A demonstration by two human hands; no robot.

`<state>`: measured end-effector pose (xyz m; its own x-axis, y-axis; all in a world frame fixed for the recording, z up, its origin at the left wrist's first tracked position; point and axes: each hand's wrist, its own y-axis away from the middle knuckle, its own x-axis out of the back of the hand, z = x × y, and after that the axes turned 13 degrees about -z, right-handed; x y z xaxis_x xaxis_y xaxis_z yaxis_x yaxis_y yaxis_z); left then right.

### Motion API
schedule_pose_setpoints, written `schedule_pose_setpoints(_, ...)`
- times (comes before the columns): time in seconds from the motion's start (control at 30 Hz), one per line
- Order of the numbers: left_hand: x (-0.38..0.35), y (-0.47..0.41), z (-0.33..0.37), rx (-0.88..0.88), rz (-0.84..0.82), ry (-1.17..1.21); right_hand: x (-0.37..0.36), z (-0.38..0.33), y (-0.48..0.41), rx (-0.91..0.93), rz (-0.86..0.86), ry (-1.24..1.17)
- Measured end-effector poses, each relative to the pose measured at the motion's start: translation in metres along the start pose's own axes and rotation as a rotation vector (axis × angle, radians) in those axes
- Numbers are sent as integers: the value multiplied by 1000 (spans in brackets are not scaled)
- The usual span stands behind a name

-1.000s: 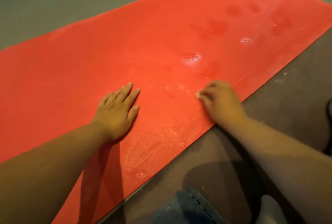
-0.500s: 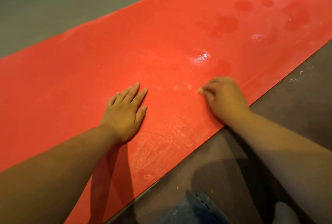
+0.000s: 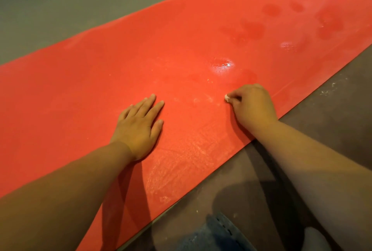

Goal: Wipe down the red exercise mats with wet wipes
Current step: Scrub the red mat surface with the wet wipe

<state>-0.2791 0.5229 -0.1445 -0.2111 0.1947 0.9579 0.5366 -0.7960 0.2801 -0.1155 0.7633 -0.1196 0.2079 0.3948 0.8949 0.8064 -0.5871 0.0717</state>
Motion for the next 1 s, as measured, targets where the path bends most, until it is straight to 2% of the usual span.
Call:
schedule_pose_setpoints(0.07,2,0,1,5,-3,3,-12,-18,-12,-120,35,-76)
schedule_pose_setpoints(0.1,2,1,1,5,-2,5,-21,-31,-10,-119,31,-89)
schedule_pose_setpoints(0.2,0,3,1,-1,4,15,-42,-56,18,100,-10,-98)
schedule_pose_setpoints(0.3,-2,2,1,-1,12,18,-28,-37,34,236,-82,-81)
schedule_pose_setpoints(0.37,-3,1,1,-2,20,11,-14,-24,19,170,-84,-72)
schedule_pose_setpoints(0.47,1,-1,0,-6,13,7,-12,-22,-23,-103,-26,-63)
schedule_pose_setpoints(0.53,3,0,1,5,10,1,-25,-42,-31,-149,-6,-37)
schedule_pose_setpoints(0.6,2,2,2,6,8,3,-40,-65,-14,-23,-28,-46)
schedule_pose_setpoints(0.7,0,2,1,7,12,-1,-49,-70,31,273,-115,-66)
schedule_pose_setpoints(0.77,0,1,1,9,13,-4,-39,-51,40,344,-150,-47)
schedule_pose_setpoints(0.8,-1,1,2,7,12,-4,-32,-40,35,295,-140,-38)
schedule_pose_setpoints(0.93,0,0,2,5,2,3,-18,-23,-19,-110,-8,-73)
schedule_pose_setpoints(1.0,2,-1,3,14,10,-10,-27,-48,-27,-118,-52,-138)
